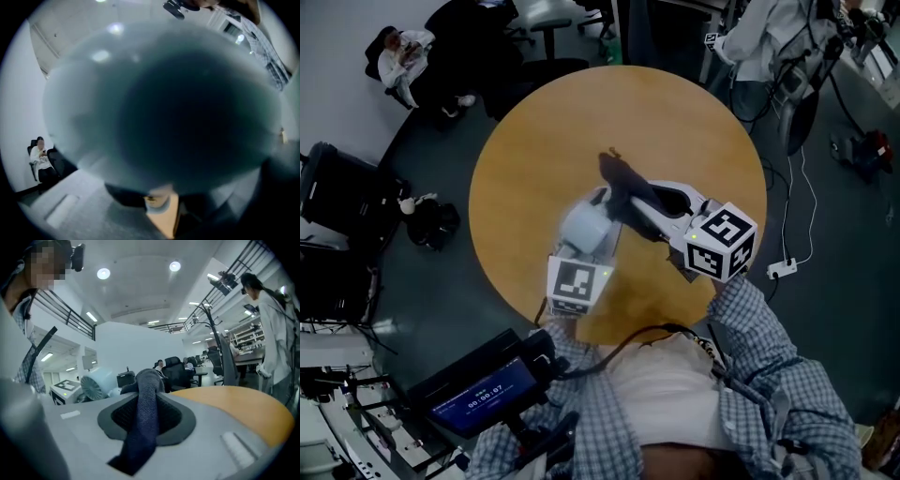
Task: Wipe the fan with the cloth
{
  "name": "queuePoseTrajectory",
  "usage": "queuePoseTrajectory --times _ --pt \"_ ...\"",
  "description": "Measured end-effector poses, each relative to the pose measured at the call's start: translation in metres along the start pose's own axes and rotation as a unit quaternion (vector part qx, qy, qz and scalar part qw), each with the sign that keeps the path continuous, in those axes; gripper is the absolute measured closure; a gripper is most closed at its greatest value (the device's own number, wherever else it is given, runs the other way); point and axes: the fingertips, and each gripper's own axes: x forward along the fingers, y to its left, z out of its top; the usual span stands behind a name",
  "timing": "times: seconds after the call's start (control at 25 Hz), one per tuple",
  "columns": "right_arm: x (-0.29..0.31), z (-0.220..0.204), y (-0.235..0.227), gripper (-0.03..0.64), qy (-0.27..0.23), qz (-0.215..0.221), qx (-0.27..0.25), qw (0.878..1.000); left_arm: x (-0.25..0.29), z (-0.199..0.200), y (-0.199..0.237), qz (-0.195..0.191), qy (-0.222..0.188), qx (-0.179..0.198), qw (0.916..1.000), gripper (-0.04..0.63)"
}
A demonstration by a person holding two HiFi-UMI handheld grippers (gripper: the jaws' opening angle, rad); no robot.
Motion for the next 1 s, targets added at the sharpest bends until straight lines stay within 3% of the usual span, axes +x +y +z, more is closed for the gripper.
queuePoseTrajectory --times 0.12,0.24,0.36,0.52,0.68,0.76,0.84,1.0 --pt "0.001 -0.029 -0.016 0.526 0.013 -0.017 0.038 0.999 -0.004 0.013 -0.003 -0.009 -0.014 -0.009 0.9998 0.469" --pt "0.003 -0.059 -0.026 0.526 0.049 -0.024 0.036 0.998 -0.006 0.024 -0.009 -0.023 -0.032 -0.018 0.9991 0.469" --pt "0.002 -0.059 -0.034 0.526 0.053 -0.012 0.020 0.998 -0.008 0.023 -0.020 -0.051 -0.029 0.006 0.9983 0.468" --pt "0.006 -0.025 -0.026 0.526 0.068 0.060 -0.061 0.994 -0.010 0.019 -0.037 -0.096 -0.021 0.020 0.9950 0.468" --pt "0.021 -0.012 -0.010 0.526 0.118 0.134 -0.120 0.977 -0.014 0.025 -0.061 -0.138 -0.020 0.031 0.9898 0.469" --pt "0.029 -0.020 -0.008 0.526 0.147 0.150 -0.136 0.968 -0.013 0.025 -0.071 -0.153 -0.013 0.043 0.9873 0.468" --pt "0.034 -0.033 -0.016 0.526 0.166 0.130 -0.137 0.968 -0.013 0.021 -0.078 -0.159 -0.006 0.050 0.9861 0.468" --pt "0.031 -0.045 -0.050 0.526 0.147 0.048 -0.076 0.985 -0.013 -0.004 -0.072 -0.147 0.016 0.051 0.9878 0.468"
